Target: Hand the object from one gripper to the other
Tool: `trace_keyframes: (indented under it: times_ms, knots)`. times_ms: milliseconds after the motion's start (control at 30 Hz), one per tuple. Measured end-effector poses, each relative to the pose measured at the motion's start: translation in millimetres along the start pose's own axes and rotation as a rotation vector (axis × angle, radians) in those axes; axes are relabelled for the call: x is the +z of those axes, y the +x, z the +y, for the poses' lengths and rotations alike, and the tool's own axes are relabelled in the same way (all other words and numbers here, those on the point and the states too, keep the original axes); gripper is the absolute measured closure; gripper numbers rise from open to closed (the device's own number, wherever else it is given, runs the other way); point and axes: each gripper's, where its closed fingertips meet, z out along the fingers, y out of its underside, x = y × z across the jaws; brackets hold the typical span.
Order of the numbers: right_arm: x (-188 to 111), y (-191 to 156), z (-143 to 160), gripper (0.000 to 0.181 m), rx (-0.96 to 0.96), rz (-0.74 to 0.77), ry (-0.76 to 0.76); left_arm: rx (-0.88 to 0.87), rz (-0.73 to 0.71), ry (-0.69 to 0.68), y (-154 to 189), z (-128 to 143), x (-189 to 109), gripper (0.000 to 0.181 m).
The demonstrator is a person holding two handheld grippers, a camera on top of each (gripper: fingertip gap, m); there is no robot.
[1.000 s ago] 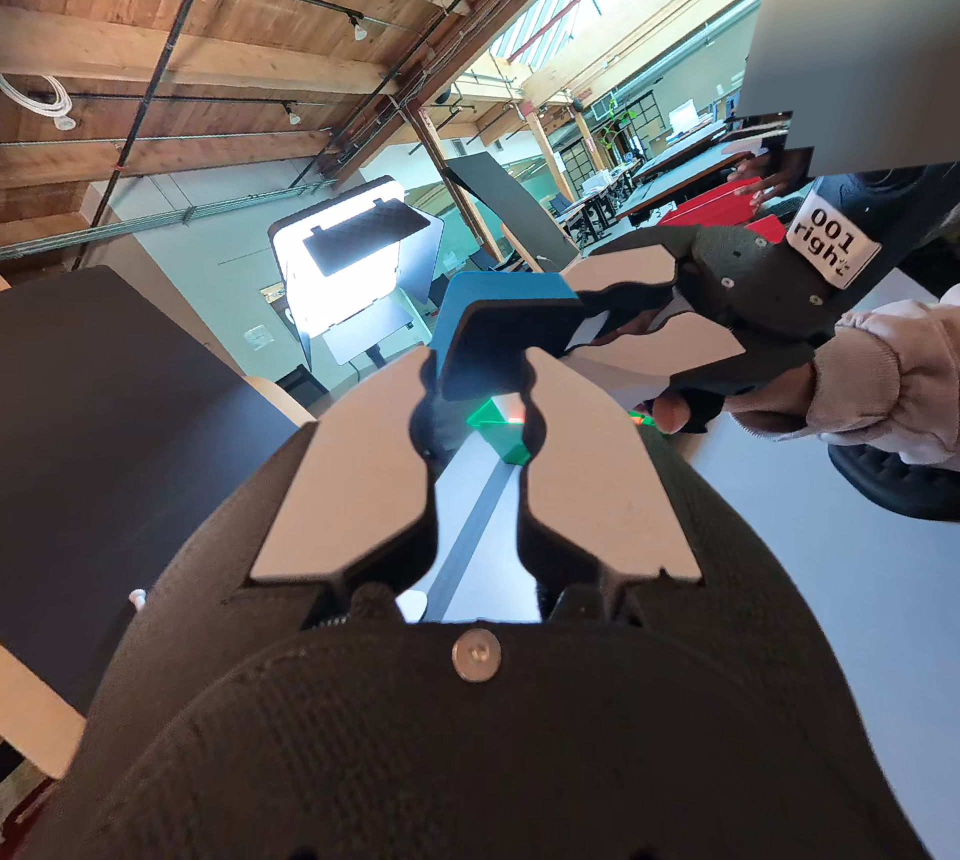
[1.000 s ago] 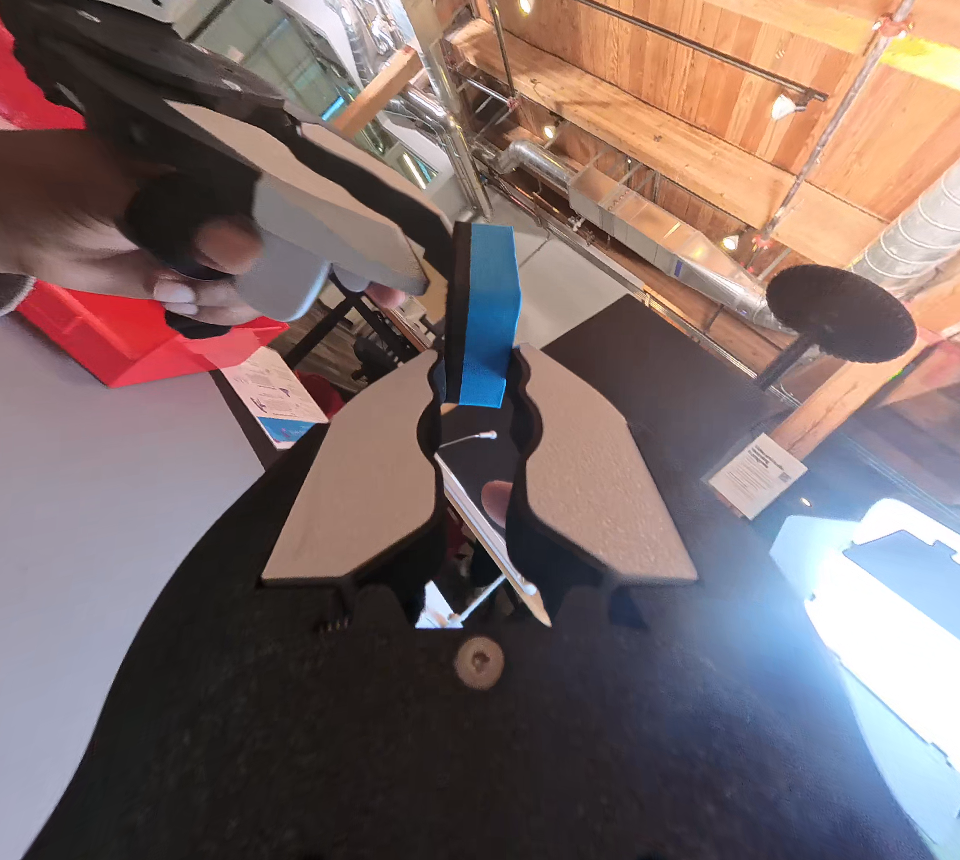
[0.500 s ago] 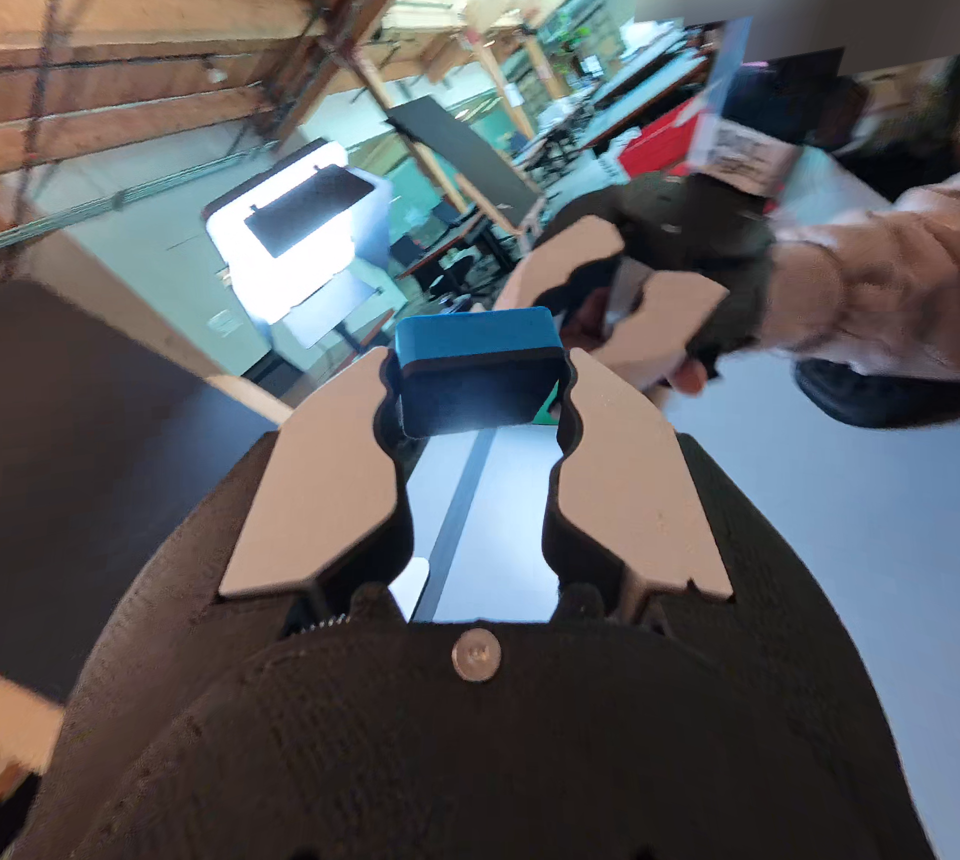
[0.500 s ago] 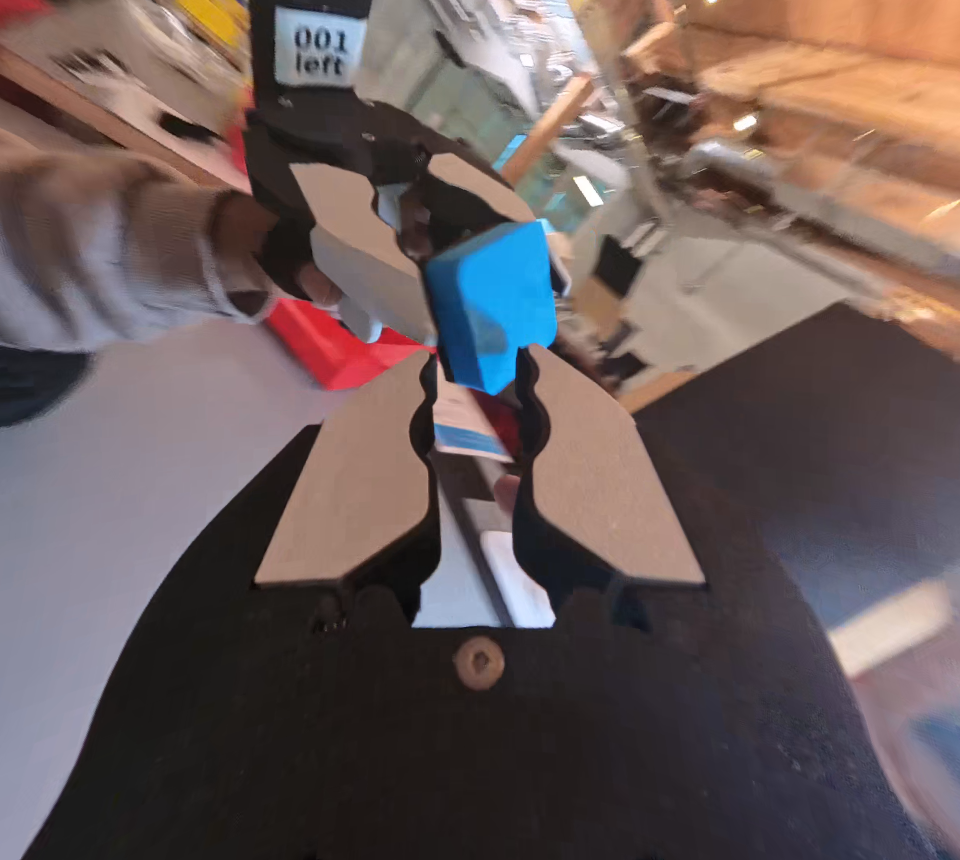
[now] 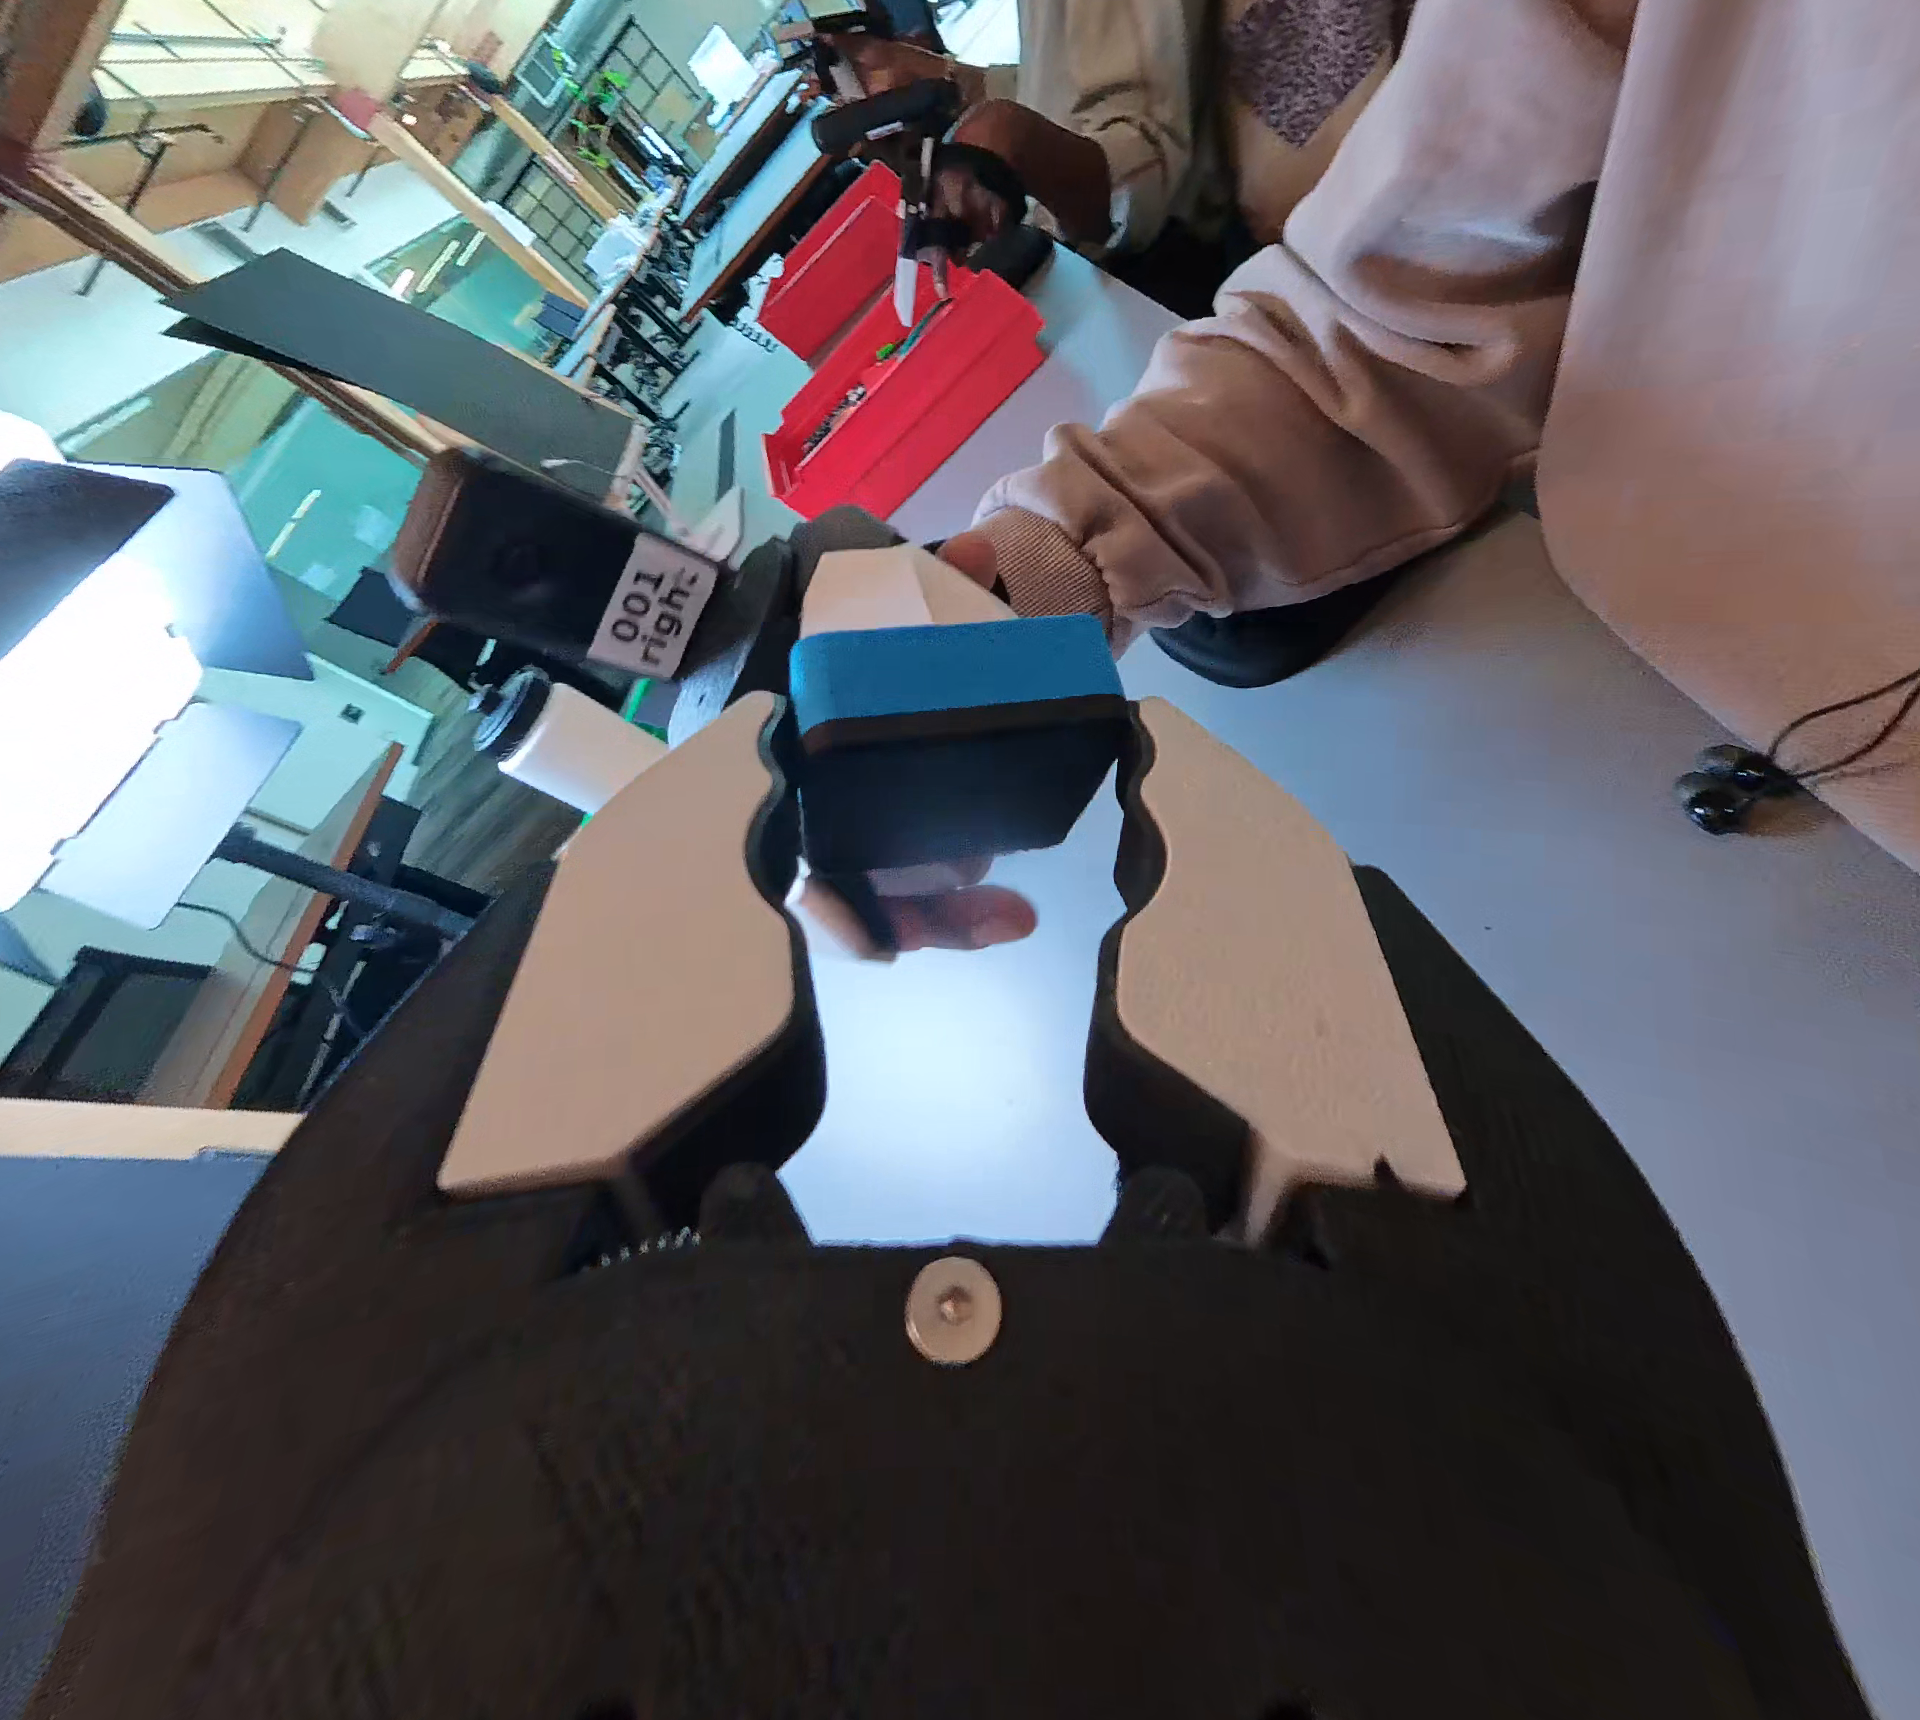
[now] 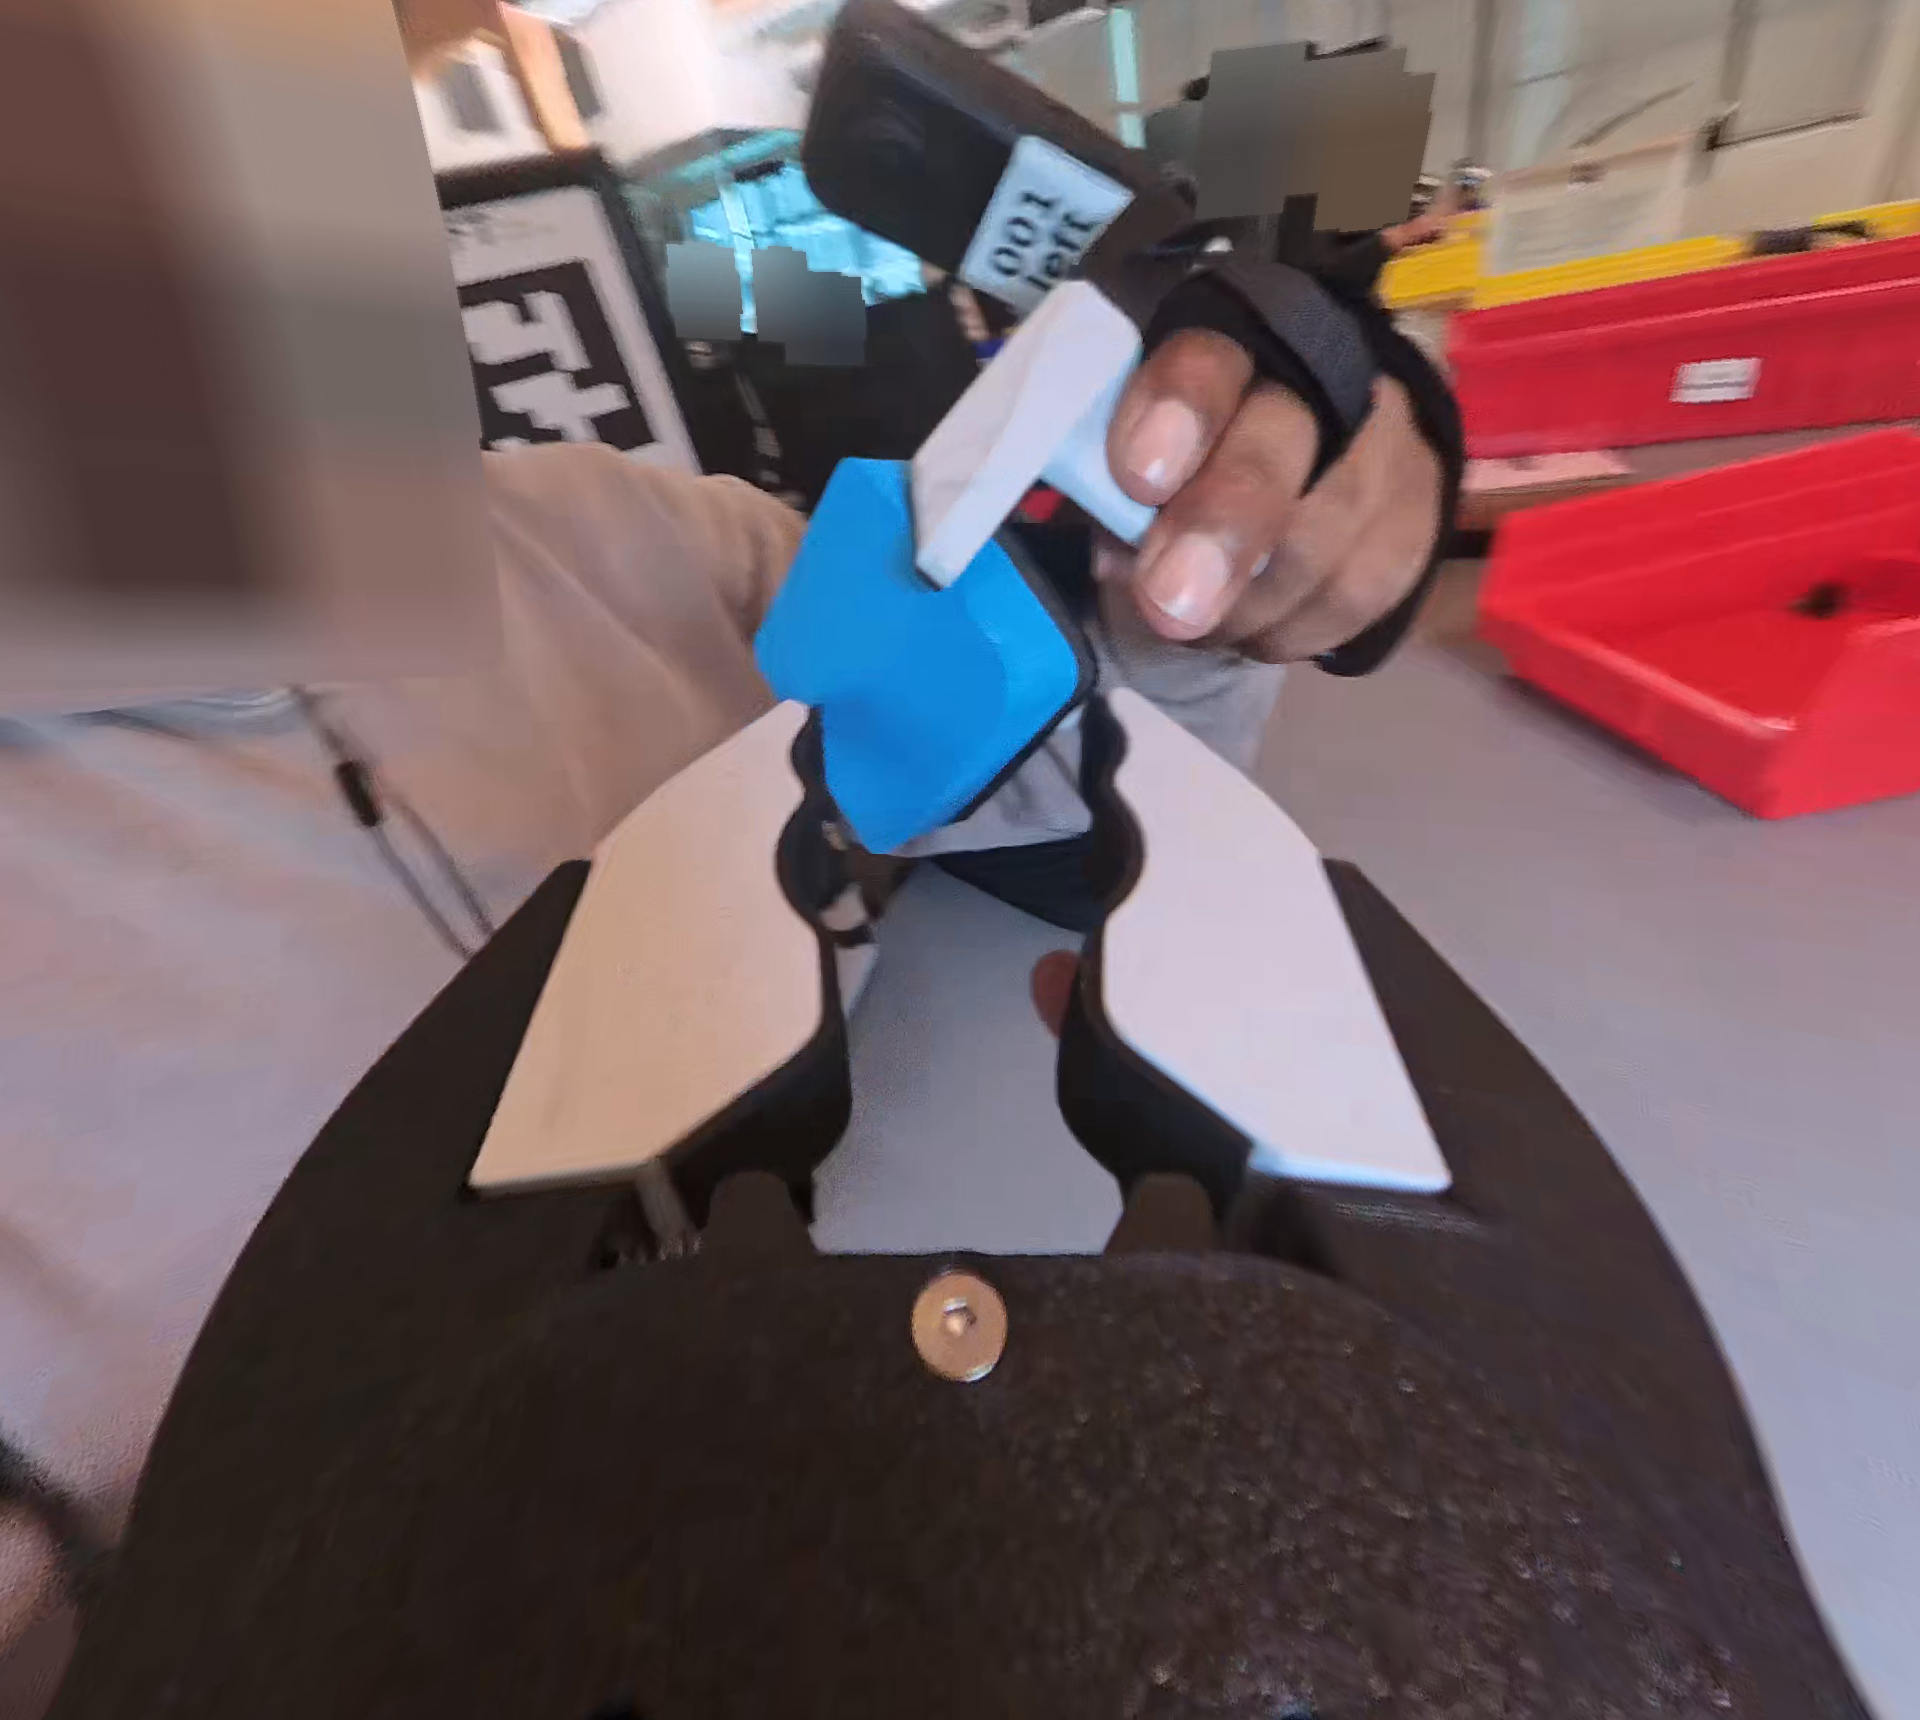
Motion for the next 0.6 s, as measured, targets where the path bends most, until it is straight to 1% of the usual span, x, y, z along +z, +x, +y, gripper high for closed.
trace_keyframes:
  times_ms: [67,133,200,300,400,467,567,600]
  knots:
    - [0.8,-3.4,-1.0,0.140,0.013,-0.057,0.055,-0.015,0.010,0.014,1.5,-2.0,1.0,0.122]
    - [-3.2,-2.7,-9.8,0.142,0.019,-0.068,0.129,-0.029,-0.037,0.025,-6.8,-4.4,-0.6,0.122]
    - [-11.7,-2.0,-20.1,0.147,-0.042,-0.044,0.200,-0.072,-0.112,0.056,-20.1,-8.8,-3.2,0.123]
    - [-27.2,3.5,-42.5,0.147,-0.168,0.076,0.327,-0.162,-0.204,0.112,-38.8,-14.9,-8.7,0.122]
    - [-37.8,11.4,-60.3,0.148,-0.343,0.265,0.396,-0.222,-0.303,0.111,-54.4,-13.0,-9.0,0.125]
    - [-38.1,13.6,-65.1,0.148,-0.457,0.373,0.382,-0.227,-0.375,0.096,-62.8,-10.2,-9.4,0.135]
    - [-37.1,16.7,-67.0,0.148,-0.592,0.494,0.322,-0.182,-0.389,0.078,-61.8,-9.2,-9.9,0.154]
    - [-37.4,18.6,-65.5,0.148,-0.609,0.517,0.283,-0.154,-0.392,0.047,-61.4,-6.1,-10.7,0.155]
